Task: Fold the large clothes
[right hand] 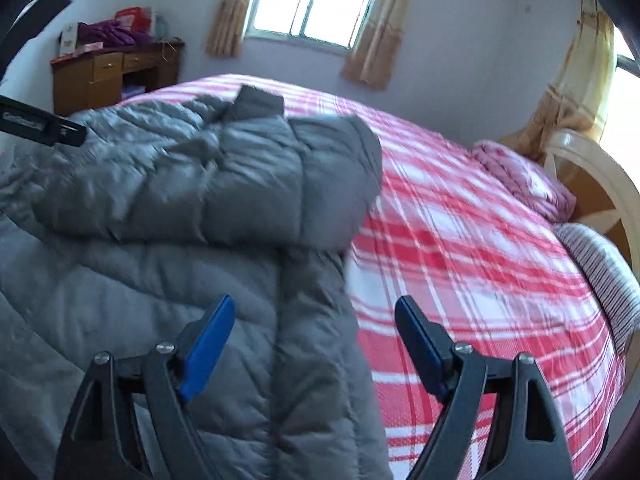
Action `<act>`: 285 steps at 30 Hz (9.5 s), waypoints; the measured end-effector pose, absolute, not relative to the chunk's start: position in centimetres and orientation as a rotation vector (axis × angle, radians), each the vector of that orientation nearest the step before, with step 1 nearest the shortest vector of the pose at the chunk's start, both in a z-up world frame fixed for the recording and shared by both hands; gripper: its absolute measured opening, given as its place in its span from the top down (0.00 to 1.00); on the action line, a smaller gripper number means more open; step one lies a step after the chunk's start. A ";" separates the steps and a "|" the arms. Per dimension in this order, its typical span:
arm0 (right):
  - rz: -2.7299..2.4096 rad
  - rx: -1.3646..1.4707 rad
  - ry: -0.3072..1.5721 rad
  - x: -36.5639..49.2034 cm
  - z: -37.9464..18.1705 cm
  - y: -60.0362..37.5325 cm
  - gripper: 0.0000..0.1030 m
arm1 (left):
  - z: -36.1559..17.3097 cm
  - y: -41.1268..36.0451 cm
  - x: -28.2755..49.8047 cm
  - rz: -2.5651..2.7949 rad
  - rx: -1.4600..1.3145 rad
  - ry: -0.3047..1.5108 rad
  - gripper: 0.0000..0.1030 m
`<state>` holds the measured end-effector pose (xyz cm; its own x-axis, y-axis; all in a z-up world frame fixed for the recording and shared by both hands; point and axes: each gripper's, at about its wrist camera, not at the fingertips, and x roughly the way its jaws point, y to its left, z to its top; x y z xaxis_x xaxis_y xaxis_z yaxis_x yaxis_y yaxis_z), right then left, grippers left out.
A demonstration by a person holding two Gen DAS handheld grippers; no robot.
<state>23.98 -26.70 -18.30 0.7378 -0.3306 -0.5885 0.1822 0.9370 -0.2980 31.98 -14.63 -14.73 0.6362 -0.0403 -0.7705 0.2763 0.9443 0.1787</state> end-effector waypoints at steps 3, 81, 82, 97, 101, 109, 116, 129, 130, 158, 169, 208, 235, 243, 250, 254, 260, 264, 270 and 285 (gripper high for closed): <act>-0.287 -0.210 0.700 24.1 -19.0 -27.6 0.18 | -16.8 -15.7 32.9 -0.218 0.303 0.908 0.69; 0.029 -0.126 0.815 36.3 -19.3 -24.9 0.19 | -19.9 -13.7 34.6 0.059 0.298 0.811 0.01; 0.028 -0.112 0.829 36.5 -19.6 -25.2 0.19 | -20.0 -13.5 34.7 0.053 0.281 0.820 0.01; 0.036 -0.077 0.875 37.5 -20.9 -25.5 0.16 | -20.3 -13.7 35.1 0.056 0.275 0.828 0.01; 0.038 -0.074 0.878 37.4 -20.5 -25.6 0.16 | -16.6 -12.6 33.6 0.021 0.305 0.797 0.01; -0.019 0.018 0.764 29.1 -15.3 -27.8 0.05 | -11.8 3.7 27.5 0.197 0.277 0.699 0.01; 0.008 -0.067 0.745 22.7 -16.3 -26.4 0.05 | -14.8 23.2 24.3 0.504 -0.041 0.860 0.01; 0.026 -0.087 0.673 21.3 -15.3 -23.2 0.06 | -14.9 22.2 27.4 0.311 -0.189 0.884 0.82; 0.018 -0.083 0.662 21.1 -15.0 -23.5 0.06 | -13.4 21.4 27.3 0.314 -0.151 0.847 0.83; -0.134 0.143 0.667 19.4 -15.9 -32.5 0.05 | -6.6 -15.5 24.6 -0.123 0.341 0.439 0.13; 0.029 0.137 0.752 26.6 -14.3 -27.5 0.03 | -15.6 1.0 30.8 0.319 0.325 0.665 0.11; -0.041 0.229 0.694 35.0 -12.6 -24.5 0.42 | -11.0 -3.8 43.6 0.062 -0.022 0.735 0.11; -0.082 0.115 0.796 38.9 -20.7 -23.7 0.42 | -20.7 -4.1 48.5 0.167 0.073 0.889 0.01; -0.080 0.108 0.725 36.9 -17.1 -24.4 0.41 | -13.6 -3.0 47.2 0.110 -0.010 0.850 0.01; -0.371 0.132 0.623 40.4 -13.2 -30.0 0.26 | -14.6 -4.4 51.8 0.285 -0.025 0.865 0.01; -0.426 0.187 0.724 44.4 -15.7 -32.6 0.26 | -18.3 -5.9 54.1 0.294 0.005 0.948 0.01; -0.422 0.168 0.791 45.5 -19.9 -33.3 0.24 | -20.4 -5.3 53.6 0.272 -0.041 0.923 0.01; -0.425 0.166 0.808 45.7 -20.3 -33.1 0.22 | -20.8 -5.0 53.8 0.263 -0.070 0.929 0.01; -0.435 0.150 0.819 46.1 -20.7 -32.9 0.20 | -20.7 -5.3 53.9 0.270 -0.049 0.929 0.01; -0.250 0.283 0.764 52.7 -10.7 -32.1 0.07 | -16.4 -1.9 57.3 0.229 -0.067 0.897 0.01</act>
<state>52.73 -32.09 -10.71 0.6957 -0.1194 -0.7083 0.3230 0.9327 0.1601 57.31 -1.93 -16.44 0.6012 0.1697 -0.7809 -0.2256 0.9735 0.0379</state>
